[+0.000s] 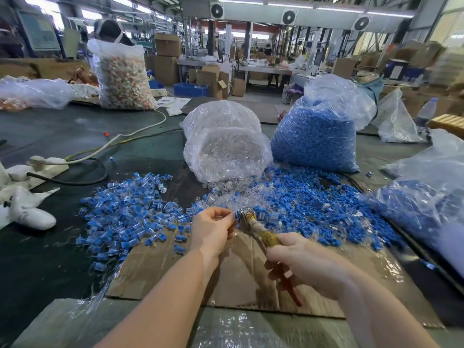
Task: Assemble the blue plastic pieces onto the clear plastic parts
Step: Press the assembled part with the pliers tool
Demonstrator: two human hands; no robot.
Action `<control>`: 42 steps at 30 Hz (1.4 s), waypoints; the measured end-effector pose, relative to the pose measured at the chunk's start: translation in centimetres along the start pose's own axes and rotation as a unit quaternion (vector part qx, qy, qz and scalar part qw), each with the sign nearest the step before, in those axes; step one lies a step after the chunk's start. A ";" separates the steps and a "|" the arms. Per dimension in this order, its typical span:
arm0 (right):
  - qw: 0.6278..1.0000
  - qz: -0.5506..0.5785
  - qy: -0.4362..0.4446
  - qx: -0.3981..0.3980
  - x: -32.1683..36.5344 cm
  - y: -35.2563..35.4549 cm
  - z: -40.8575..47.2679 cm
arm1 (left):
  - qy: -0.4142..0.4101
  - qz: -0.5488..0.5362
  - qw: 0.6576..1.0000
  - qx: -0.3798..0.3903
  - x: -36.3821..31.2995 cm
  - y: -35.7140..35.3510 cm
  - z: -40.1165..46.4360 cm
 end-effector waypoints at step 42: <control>0.982 0.000 0.093 -0.162 -1.0 3.5 0.8 | -0.131 0.228 0.957 -0.123 -2.4 2.8 -0.3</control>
Point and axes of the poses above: each hand's wrist, its own z-axis towards the middle knuckle, its own y-axis out of the back of the hand, x = y × z, the point moved 6 cm from there along z, towards the middle knuckle, and after that the axes turned 9 degrees about z, right-handed, at the moved point
